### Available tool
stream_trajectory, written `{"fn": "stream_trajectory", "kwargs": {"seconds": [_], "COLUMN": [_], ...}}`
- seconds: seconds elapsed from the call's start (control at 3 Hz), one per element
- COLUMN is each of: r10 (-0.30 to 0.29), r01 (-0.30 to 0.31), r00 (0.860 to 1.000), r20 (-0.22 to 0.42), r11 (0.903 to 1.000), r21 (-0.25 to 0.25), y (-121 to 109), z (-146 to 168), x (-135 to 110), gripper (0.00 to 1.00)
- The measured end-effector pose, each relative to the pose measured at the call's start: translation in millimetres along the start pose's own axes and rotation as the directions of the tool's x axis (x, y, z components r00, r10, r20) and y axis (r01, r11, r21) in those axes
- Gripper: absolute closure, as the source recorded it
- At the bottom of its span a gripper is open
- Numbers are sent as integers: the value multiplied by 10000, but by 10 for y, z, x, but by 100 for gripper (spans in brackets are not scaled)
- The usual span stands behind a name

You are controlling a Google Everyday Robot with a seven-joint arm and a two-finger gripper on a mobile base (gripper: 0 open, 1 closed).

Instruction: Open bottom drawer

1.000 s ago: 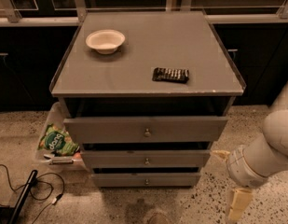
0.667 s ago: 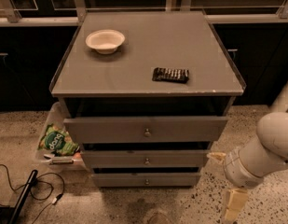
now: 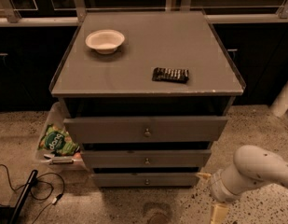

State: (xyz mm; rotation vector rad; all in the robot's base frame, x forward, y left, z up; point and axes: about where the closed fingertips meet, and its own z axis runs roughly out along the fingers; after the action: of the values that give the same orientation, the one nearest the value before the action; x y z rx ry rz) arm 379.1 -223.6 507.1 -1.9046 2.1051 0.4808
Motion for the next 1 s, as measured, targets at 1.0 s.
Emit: {"fn": "stream_trajectory", "kwargs": {"seconds": [1.0], "r10": [-231], "r01": [227], "r00": [9977], "r20": [641], "r11": [9997], "r21": [76], "y": [-223], "z": [865], "x": [221], "gripper": [0]}}
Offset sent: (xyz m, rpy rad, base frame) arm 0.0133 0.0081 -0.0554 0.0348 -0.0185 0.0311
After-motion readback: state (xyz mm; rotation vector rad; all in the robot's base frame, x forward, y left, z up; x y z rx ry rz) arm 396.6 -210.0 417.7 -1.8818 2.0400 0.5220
